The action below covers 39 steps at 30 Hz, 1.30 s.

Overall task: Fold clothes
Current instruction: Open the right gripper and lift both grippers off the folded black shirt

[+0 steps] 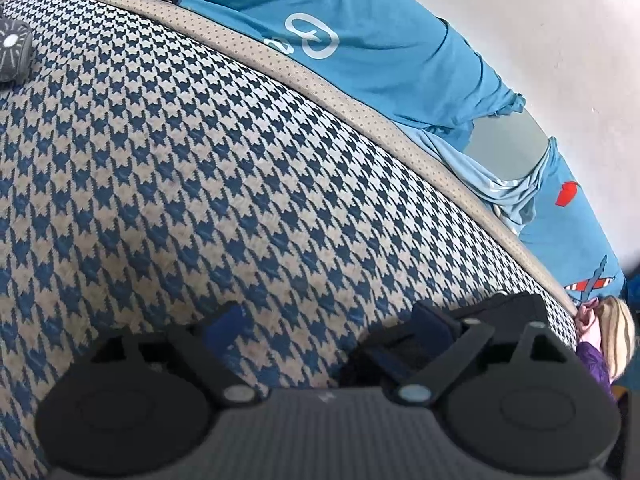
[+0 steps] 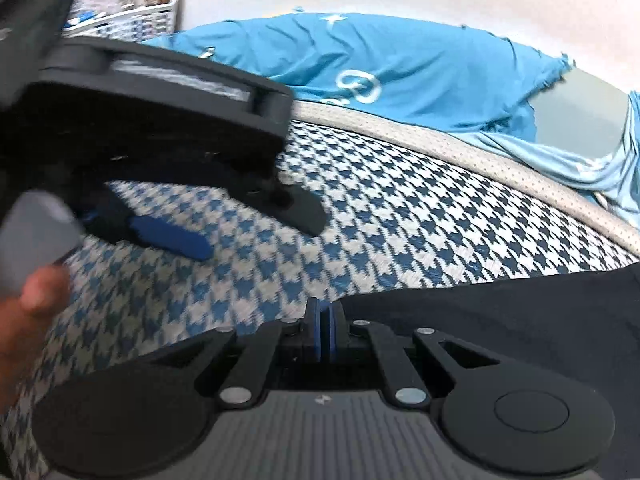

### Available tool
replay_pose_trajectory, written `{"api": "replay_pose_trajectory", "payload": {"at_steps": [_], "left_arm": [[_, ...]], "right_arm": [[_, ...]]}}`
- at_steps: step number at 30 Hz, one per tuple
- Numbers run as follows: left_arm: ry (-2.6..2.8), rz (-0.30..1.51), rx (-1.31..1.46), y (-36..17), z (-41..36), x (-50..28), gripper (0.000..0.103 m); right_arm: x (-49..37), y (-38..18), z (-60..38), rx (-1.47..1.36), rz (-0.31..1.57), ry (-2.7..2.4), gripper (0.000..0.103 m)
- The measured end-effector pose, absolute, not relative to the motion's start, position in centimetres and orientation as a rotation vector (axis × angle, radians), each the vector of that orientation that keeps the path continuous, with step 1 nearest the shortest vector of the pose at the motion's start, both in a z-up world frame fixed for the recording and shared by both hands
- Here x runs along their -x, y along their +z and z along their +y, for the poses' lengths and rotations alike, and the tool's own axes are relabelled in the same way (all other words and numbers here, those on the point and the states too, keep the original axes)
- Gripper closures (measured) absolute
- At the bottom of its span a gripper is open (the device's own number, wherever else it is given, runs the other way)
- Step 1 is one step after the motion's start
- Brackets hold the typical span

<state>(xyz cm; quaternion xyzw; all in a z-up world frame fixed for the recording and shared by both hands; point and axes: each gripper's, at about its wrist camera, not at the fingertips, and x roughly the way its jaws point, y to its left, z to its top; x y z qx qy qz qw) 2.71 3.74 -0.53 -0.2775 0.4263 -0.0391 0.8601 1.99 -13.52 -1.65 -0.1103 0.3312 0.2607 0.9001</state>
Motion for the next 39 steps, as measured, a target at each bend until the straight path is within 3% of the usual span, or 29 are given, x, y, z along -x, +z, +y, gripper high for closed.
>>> {"api": "replay_pose_trajectory", "payload": {"at_steps": [12, 28, 39], "left_arm": [[-0.124, 0.882, 0.555, 0.3, 2.7, -2.4, 0.008], [-0.121, 0.941, 0.275, -2.1, -0.6, -1.7, 0.008], [-0.064, 0.914, 0.14, -2.7, -1.6, -2.1, 0.0]], "right_arm": [[-2.5, 2.3, -18.0, 0.037, 0.623, 0.438, 0.099], [3.2, 1.6, -21.5, 0.207, 0.721, 0.57, 0.094], [5.3, 0.1, -18.7, 0.316, 0.826, 0.725, 0.09]]}}
